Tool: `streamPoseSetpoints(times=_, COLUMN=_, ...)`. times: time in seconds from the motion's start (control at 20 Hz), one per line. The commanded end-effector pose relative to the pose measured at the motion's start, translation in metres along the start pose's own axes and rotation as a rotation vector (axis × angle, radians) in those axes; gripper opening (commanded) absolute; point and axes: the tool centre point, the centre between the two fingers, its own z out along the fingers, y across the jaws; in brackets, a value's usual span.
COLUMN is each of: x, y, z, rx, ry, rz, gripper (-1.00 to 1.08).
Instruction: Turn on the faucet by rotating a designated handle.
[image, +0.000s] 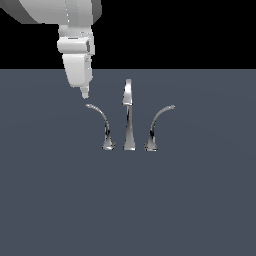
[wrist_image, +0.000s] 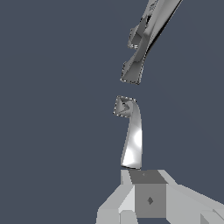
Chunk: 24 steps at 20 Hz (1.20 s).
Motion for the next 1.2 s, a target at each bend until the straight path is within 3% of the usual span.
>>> streamPoseSetpoints(times=0.0, x=0.005, y=-0.011, z=0.010, rx=0.000, ry=0.000, rz=0.053, gripper=-1.00)
streamPoseSetpoints(times=0.55, x=0.025, y=-0.042, z=0.040, rx=-0.003, ry=-0.006, rz=0.207, gripper=-1.00)
streamPoseSetpoints(times=1.15, x=0.026, y=-0.043, z=0.040, rx=-0.002, ry=-0.008, rz=0.213, gripper=-1.00)
